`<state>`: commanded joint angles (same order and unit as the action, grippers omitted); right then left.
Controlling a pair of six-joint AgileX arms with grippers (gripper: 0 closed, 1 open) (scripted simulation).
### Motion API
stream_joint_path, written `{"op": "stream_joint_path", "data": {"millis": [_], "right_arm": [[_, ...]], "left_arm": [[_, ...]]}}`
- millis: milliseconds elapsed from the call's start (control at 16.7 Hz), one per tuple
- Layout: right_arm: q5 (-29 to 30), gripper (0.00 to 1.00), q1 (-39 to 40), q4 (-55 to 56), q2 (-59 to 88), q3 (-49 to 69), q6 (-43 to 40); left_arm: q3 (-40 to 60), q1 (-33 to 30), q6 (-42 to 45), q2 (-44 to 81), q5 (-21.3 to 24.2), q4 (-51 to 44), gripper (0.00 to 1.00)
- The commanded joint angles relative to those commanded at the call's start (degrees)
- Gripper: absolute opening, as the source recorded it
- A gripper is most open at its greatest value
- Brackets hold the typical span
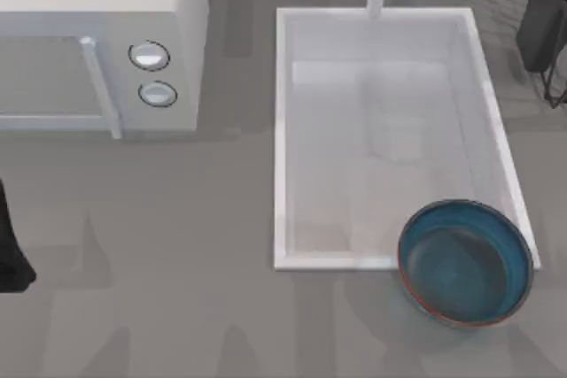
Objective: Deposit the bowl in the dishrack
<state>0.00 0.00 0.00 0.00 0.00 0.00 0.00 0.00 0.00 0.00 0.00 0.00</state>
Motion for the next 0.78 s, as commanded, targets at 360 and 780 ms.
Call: {"op": "stream_joint_path", "data": {"millis": [360, 780], "right_arm": [[0.37, 1.0, 2.0, -5.85, 6.25, 6.12, 1.9], [0.93, 1.0, 10.12, -30.53, 39.26, 30.67, 10.06]], "left_arm": [[0.0, 0.0, 0.0, 0.0, 0.0, 0.0, 1.0], [0.0, 0.0, 0.0, 0.0, 0.0, 0.0, 1.0]]}}
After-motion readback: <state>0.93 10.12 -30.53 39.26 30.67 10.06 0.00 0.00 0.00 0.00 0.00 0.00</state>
